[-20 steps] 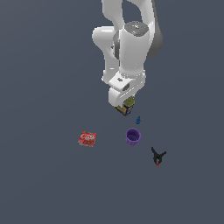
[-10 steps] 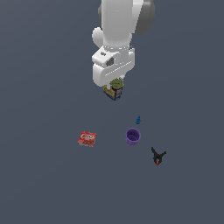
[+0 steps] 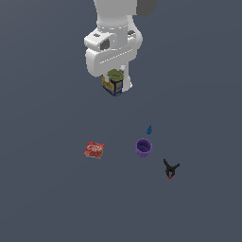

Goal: Pick up a designated object from a clutter of objects.

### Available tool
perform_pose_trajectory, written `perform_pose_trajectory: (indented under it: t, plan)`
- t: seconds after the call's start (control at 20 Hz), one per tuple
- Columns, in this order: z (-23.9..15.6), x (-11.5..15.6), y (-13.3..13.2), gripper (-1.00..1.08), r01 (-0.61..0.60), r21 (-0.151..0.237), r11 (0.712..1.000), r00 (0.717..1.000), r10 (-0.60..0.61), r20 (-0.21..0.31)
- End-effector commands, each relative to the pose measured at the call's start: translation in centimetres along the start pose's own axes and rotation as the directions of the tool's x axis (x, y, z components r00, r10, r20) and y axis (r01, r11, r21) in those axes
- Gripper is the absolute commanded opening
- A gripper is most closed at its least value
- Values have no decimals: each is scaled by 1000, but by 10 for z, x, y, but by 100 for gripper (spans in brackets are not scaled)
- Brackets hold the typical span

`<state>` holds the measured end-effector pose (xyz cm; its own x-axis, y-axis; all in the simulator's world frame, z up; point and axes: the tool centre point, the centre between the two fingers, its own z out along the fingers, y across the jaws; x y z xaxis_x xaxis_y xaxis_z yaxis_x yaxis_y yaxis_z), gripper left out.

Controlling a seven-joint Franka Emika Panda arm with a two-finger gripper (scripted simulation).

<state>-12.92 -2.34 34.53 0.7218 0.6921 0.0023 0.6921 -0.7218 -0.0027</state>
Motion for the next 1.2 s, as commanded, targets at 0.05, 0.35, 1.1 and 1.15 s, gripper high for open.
perform_pose_trajectory:
  t: [0.05,0.35,1.1,1.15]
  plan:
    - [-11,-7,3,-100,0,-2,1000,1000,0,0]
    - [-12,-9,3,-100,-1,0,1000,1000,1,3]
    - [-42,8,-1,-100,-1,0,1000,1000,1,3]
    - [-41,8,-1,-100,-1,0,1000,1000,1,3]
